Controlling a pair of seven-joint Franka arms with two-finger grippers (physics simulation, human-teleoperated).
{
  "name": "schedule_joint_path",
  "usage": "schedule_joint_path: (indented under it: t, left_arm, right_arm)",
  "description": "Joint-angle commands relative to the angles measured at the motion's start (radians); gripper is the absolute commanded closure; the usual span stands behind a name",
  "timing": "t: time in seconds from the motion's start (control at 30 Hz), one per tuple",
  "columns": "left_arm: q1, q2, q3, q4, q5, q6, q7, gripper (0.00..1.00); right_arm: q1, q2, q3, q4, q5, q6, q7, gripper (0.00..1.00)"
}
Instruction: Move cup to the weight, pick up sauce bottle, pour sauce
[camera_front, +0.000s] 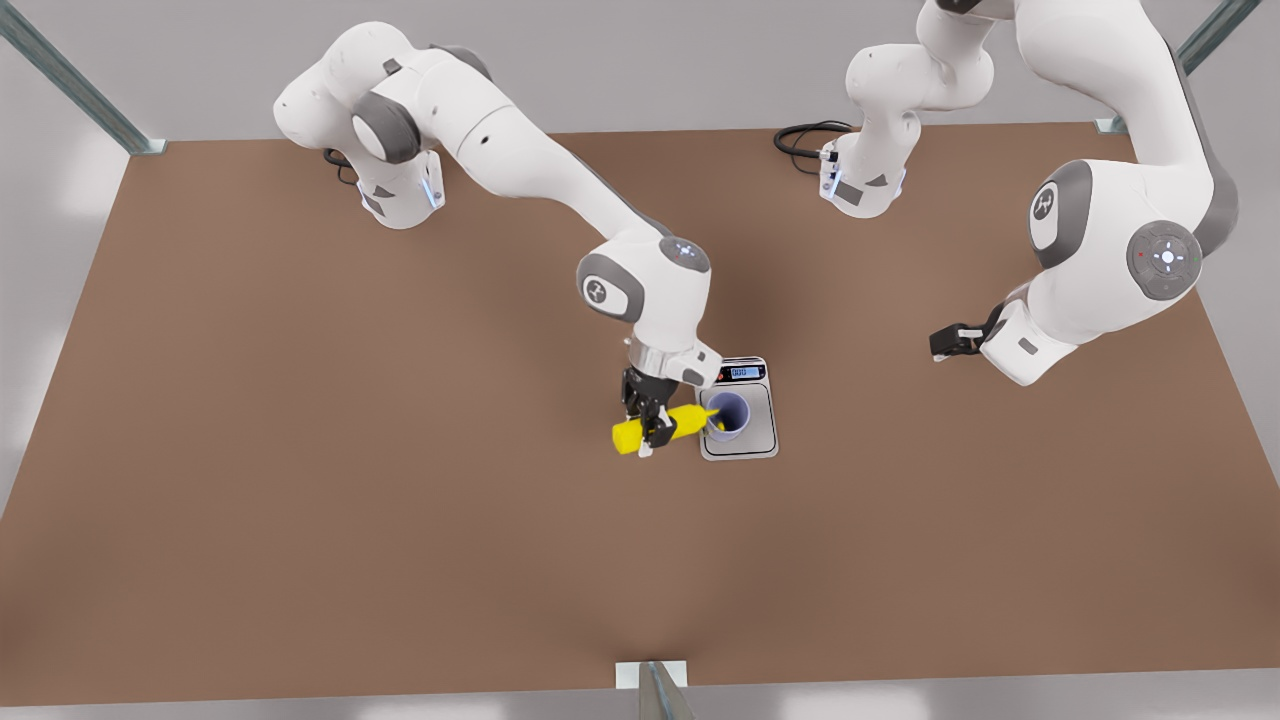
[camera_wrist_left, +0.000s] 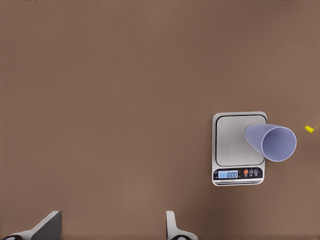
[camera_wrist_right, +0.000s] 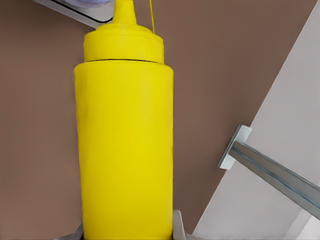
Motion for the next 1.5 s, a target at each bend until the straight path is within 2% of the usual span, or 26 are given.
schedule_joint_path:
  t: [0.0,0.63,0.77,0.87,1.07,1.17,1.27,1.4,1.47]
  left_arm:
    - [0.000,0.000,0.000,0.000,-0.001,0.000,0.000,0.00]
    - [-0.002,0.000,0.003,-0.003,0.017,0.000,0.009,0.00]
    - [-0.002,0.000,0.003,-0.003,0.017,0.000,0.009,0.00]
    - [-0.002,-0.002,0.003,-0.002,0.017,-0.003,0.009,0.00]
    - [0.000,-0.008,0.011,0.003,0.017,-0.006,0.011,0.00]
    - [0.000,-0.009,0.011,0.003,0.017,-0.008,0.009,0.00]
    - [0.002,-0.006,0.011,0.003,0.017,-0.003,0.011,0.00]
    - [0.002,-0.003,0.015,0.003,0.016,-0.002,0.009,0.00]
    - [-0.002,-0.002,0.009,0.003,0.016,-0.003,-0.003,0.00]
  right_arm:
    - [0.000,0.002,0.000,0.000,-0.001,-0.001,0.005,0.40]
    - [0.022,0.011,-0.017,0.008,-0.014,-0.029,0.017,0.40]
    - [-0.030,-0.028,-0.023,-0.008,0.286,-0.029,-0.010,0.40]
    - [-0.110,-0.109,-0.022,-0.115,0.490,-0.024,-0.136,0.40]
    - [-0.392,-0.230,-0.014,-0.348,0.909,-0.034,-0.690,0.40]
    - [-0.515,-0.215,-0.002,-0.360,1.147,-0.159,-0.918,0.40]
    - [-0.652,-0.137,-0.002,-0.362,1.409,-0.395,-1.130,0.40]
    - [-0.797,-0.017,0.001,-0.362,1.576,-0.595,-1.186,0.40]
    - [-0.926,0.015,0.123,-0.371,1.599,-0.623,-1.196,0.39]
